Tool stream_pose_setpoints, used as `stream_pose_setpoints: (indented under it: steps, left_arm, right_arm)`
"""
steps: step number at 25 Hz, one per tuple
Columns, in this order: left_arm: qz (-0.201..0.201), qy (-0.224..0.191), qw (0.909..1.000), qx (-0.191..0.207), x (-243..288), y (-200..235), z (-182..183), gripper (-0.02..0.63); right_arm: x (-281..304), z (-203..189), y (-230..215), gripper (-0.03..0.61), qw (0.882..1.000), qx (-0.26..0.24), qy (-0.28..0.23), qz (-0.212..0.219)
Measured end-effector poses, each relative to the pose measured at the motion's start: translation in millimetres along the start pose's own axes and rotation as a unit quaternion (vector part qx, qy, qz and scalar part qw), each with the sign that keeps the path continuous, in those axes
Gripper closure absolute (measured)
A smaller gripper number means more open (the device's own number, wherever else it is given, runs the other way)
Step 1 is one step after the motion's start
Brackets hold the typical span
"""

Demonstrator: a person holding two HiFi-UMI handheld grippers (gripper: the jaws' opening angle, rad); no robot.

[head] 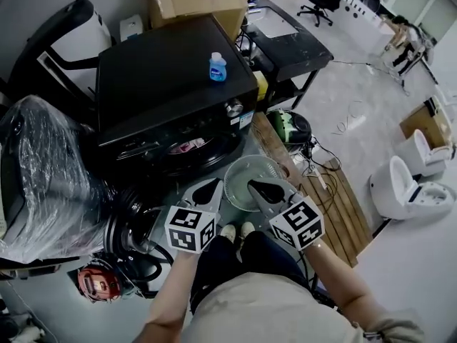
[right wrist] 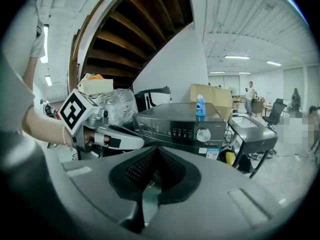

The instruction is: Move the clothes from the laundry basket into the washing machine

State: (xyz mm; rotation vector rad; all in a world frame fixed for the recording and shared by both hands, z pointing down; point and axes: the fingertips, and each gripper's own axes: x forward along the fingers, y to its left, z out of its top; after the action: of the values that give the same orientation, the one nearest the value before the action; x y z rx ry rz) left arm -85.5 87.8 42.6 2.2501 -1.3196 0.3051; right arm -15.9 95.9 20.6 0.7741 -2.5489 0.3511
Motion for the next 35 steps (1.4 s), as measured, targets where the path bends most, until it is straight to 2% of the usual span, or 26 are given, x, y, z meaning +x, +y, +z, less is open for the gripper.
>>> stream_pose_setpoints:
  steps: [3,8,15,27,35]
  left_arm:
    - [-0.021,-0.011,0.9996,0.013,-7,-15,8,0.612]
    - [-0.028,-0.008,0.9990,0.035,-10,-29,12,0.612]
    - [-0.007,0.010,0.9999,-0.003,-6,-21,0,0.612]
    - [-0.042,0.018,0.9990,0.000,0,-40,-1,0.612]
    - [-0.054,0.013,0.9984,0.000,-2,-48,-4,0.612]
  right_arm:
    - [-7,8,4,0.552,1.000,-0.003,-0.011,-0.002]
    - [-12,16,12,0.552,1.000,-0.012,-0.016,0.014]
    - [-8,8,13,0.553,1.000,-0.008,-0.009,0.017]
    - [-21,10,8,0.554,1.000,-0.012,0.003,0.013]
    - [-30,6,12,0.554,0.997,-0.062,0.037,0.034]
